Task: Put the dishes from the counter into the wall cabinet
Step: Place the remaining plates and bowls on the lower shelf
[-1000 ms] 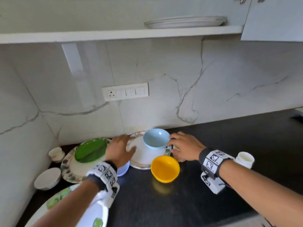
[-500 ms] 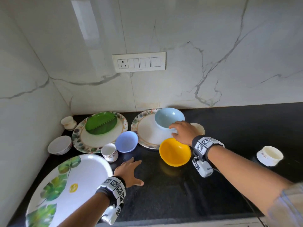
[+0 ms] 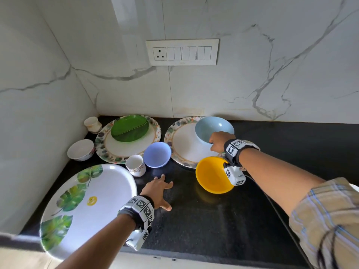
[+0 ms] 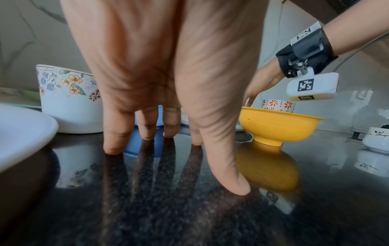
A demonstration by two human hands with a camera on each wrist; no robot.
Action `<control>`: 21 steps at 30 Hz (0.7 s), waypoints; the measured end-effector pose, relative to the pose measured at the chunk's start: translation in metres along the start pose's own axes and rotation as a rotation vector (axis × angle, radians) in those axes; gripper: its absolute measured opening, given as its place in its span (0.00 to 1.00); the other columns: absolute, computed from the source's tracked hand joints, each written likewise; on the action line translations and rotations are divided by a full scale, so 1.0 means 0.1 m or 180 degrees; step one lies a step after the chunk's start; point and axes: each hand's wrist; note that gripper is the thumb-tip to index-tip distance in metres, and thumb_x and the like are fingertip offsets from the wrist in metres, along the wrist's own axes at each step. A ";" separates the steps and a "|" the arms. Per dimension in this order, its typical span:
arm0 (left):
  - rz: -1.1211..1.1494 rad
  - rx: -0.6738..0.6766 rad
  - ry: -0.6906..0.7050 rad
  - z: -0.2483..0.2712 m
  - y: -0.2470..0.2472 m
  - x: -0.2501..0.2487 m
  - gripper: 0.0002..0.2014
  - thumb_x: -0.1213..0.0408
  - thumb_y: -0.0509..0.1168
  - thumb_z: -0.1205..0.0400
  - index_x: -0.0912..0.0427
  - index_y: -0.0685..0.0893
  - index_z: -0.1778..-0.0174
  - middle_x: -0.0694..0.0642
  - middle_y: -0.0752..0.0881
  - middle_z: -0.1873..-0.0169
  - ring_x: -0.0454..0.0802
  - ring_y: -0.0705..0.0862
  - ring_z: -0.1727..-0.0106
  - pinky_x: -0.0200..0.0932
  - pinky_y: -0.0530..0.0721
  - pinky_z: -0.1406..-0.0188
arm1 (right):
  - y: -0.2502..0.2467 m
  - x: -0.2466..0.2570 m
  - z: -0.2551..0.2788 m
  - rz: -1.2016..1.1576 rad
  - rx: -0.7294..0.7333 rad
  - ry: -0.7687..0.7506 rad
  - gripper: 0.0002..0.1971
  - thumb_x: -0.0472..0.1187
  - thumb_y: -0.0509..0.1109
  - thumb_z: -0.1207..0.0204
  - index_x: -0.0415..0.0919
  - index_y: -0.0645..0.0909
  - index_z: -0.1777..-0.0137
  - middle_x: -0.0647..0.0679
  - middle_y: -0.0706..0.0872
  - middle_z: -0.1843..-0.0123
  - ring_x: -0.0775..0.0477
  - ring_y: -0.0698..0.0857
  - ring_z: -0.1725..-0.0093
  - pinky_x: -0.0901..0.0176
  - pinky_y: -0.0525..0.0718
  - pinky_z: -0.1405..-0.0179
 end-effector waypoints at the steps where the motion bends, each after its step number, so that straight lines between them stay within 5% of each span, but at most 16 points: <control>1: 0.0016 0.0000 -0.0005 0.00 0.00 0.00 0.47 0.48 0.79 0.30 0.41 0.63 0.17 0.55 0.50 0.14 0.61 0.49 0.14 0.62 0.55 0.18 | 0.03 0.00 0.00 0.0064 -0.0050 0.0017 0.05 0.44 0.71 0.25 0.46 0.84 0.52 0.46 0.88 0.51 0.37 0.86 0.50 0.51 0.85 0.50; 6: 0.0038 0.0012 -0.0023 0.01 -0.02 -0.01 0.46 0.48 0.79 0.30 0.41 0.62 0.17 0.54 0.49 0.14 0.60 0.48 0.14 0.62 0.54 0.18 | 0.12 0.00 0.01 0.0026 -0.0334 0.0048 0.11 0.39 0.67 0.21 0.44 0.86 0.41 0.44 0.89 0.46 0.37 0.86 0.47 0.51 0.82 0.55; 14: -0.0051 0.0016 0.0009 0.01 -0.03 0.00 0.46 0.46 0.78 0.30 0.41 0.62 0.17 0.54 0.49 0.14 0.60 0.49 0.14 0.63 0.55 0.18 | -0.22 0.00 0.33 -0.0751 -0.0928 0.0010 0.20 0.45 0.61 0.15 0.47 0.75 0.23 0.40 0.81 0.28 0.34 0.80 0.31 0.44 0.79 0.34; 21: -0.0121 -0.0068 0.0087 0.03 -0.05 0.00 0.47 0.43 0.79 0.32 0.40 0.63 0.18 0.54 0.52 0.14 0.59 0.54 0.14 0.61 0.60 0.18 | -0.55 0.12 0.94 -0.1217 -0.1413 -0.0254 0.15 0.42 0.63 0.17 0.44 0.81 0.33 0.42 0.87 0.36 0.34 0.84 0.38 0.46 0.83 0.43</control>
Point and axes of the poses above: each hand's wrist, its own z-axis away from the middle knuckle, its own y-axis out of the palm, x = y × z
